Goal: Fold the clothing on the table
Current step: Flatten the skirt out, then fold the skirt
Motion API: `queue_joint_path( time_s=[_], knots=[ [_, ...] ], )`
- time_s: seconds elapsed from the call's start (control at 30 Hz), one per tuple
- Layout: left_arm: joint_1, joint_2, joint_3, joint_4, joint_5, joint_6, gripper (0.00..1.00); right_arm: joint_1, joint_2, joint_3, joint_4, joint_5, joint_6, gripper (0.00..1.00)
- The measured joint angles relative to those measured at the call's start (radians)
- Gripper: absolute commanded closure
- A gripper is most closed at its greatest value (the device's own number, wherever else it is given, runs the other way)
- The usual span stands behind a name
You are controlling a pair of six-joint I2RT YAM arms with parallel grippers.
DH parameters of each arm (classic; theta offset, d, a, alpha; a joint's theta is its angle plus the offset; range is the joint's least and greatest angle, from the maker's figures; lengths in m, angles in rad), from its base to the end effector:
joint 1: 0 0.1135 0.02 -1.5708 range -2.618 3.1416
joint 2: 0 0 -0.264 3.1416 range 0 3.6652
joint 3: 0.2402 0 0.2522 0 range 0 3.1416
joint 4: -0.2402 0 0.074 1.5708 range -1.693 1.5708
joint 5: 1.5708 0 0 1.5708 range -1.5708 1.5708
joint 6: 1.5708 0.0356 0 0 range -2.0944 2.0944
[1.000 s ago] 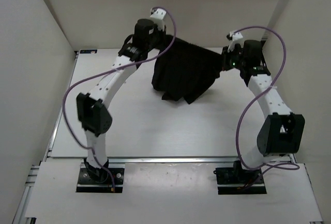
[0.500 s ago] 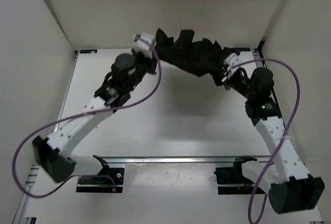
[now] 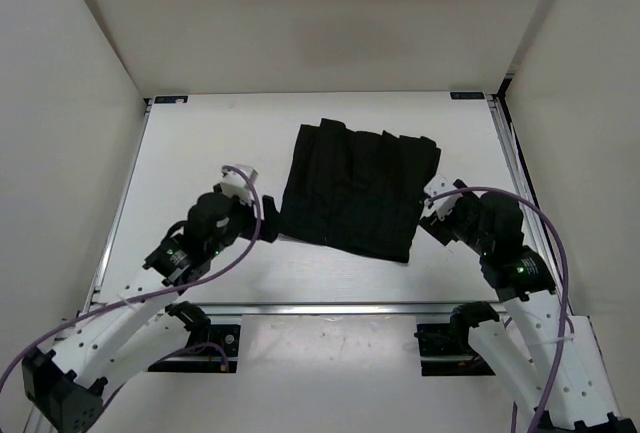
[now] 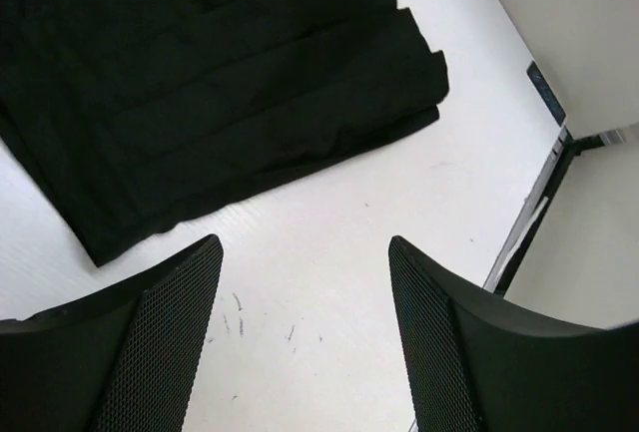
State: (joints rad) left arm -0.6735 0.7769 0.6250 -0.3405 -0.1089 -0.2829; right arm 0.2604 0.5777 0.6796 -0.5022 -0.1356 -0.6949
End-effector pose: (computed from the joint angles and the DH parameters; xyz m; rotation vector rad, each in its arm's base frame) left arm 0.1426 -0.1088 0.2691 0.3393 2.0670 -0.4751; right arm 0.1312 0.0399 0.2997 -0.9834 1.7073 -0.1506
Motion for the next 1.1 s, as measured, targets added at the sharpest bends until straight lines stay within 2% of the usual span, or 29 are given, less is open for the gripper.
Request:
queue_joint_path(
  time_s=[0.07,0.17,0.3,0.37,0.47,0.57,0.67,0.73,0.9,1.1],
  knots=[
    [0.084,-0.009,0.052,-0.009,0.027,0.003,0.01,0.025,0.026,0.036,-0.032,0.015,0.019,0.27],
    [0.162,0.090,0.162,-0.011,0.044,0.027,0.01,0.005,0.161,0.138,-0.097,-0.011,0.093,0.26],
    [0.098,0.350,0.297,-0.025,0.024,0.069,0.01,-0.233,0.489,0.377,-0.246,-0.238,0.199,0.34],
    [0.084,0.458,0.307,-0.033,0.027,0.058,0.01,-0.294,0.688,0.540,-0.338,-0.317,0.242,0.17],
    [0.120,0.487,0.245,-0.041,0.040,0.002,0.01,-0.254,0.840,0.631,-0.356,-0.322,0.287,0.13],
    [0.178,0.419,0.155,-0.033,0.061,-0.066,0.02,-0.108,0.772,0.509,-0.304,-0.236,0.291,0.08],
    [0.224,0.369,0.118,-0.032,0.071,-0.111,0.01,0.130,0.576,0.320,-0.280,-0.139,0.246,0.11],
    [0.233,0.348,0.106,-0.022,0.078,-0.130,0.01,0.227,0.482,0.251,-0.282,-0.116,0.196,0.13],
    [0.246,0.281,0.056,-0.011,0.109,-0.174,0.02,0.200,0.499,0.234,-0.256,-0.097,0.068,0.16],
    [0.254,0.220,0.053,-0.055,0.113,-0.203,0.01,0.335,0.546,0.162,-0.200,-0.056,-0.003,0.16]
  ],
)
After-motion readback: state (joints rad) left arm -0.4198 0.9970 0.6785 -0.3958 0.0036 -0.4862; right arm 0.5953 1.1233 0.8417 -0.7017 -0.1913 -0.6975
